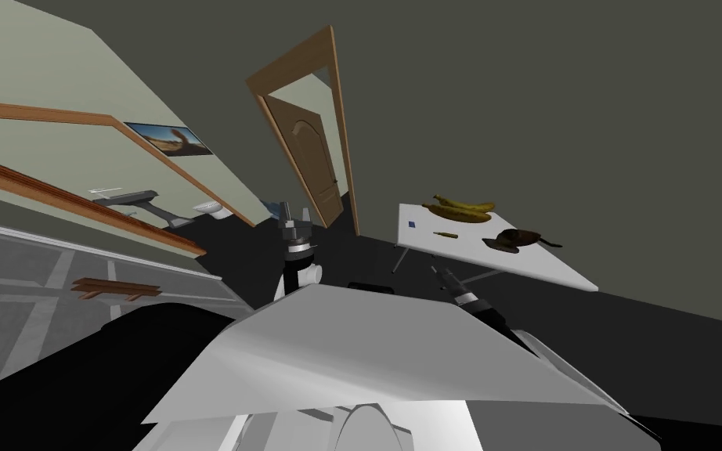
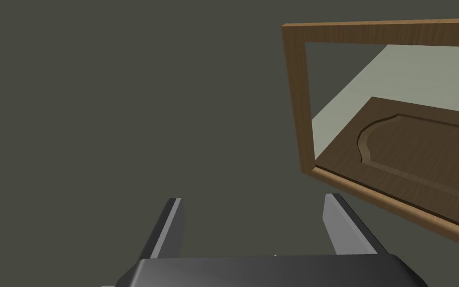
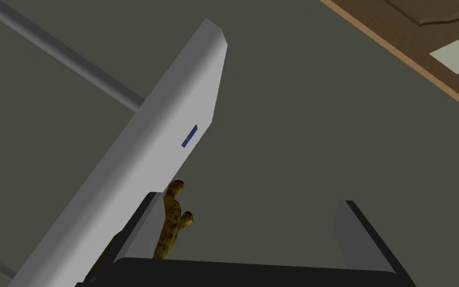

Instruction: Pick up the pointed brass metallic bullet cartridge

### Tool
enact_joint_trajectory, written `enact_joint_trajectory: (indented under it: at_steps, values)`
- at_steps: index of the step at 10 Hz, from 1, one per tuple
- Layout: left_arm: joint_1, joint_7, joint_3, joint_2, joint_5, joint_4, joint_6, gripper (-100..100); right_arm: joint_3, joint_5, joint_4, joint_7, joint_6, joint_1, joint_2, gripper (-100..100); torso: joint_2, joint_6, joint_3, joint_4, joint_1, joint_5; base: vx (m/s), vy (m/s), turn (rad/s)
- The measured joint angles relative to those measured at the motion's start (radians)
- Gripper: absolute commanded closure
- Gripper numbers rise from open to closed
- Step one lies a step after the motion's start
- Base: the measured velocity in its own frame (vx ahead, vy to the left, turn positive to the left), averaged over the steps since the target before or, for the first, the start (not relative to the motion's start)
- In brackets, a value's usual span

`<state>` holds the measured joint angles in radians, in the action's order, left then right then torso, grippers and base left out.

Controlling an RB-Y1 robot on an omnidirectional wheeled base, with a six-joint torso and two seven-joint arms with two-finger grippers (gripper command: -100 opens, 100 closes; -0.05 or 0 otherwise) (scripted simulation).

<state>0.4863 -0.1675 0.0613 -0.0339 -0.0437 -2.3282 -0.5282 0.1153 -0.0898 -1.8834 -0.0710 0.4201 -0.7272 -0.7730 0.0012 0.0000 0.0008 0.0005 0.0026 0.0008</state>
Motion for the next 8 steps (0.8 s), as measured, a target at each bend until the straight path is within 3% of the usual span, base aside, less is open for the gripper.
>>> enact_joint_trajectory:
  at_steps: [5,8]
  values:
    - [0.0,0.0,0.0,0.0,0.0,0.0,0.0,0,0.037,0.043,0.082,-0.028,0.011,-0.011,-0.141,-100,-0.001,0.0,0.0,0.0,-0.002,0.0,-0.011,0.037,0.061]
    - [0.0,0.0,0.0,0.0,0.0,0.0,0.0,0,0.066,0.083,0.16,-0.05,0.033,-0.01,-0.229,-100,-0.002,0.0,-0.001,0.0,-0.001,0.0,0.006,0.035,0.09]
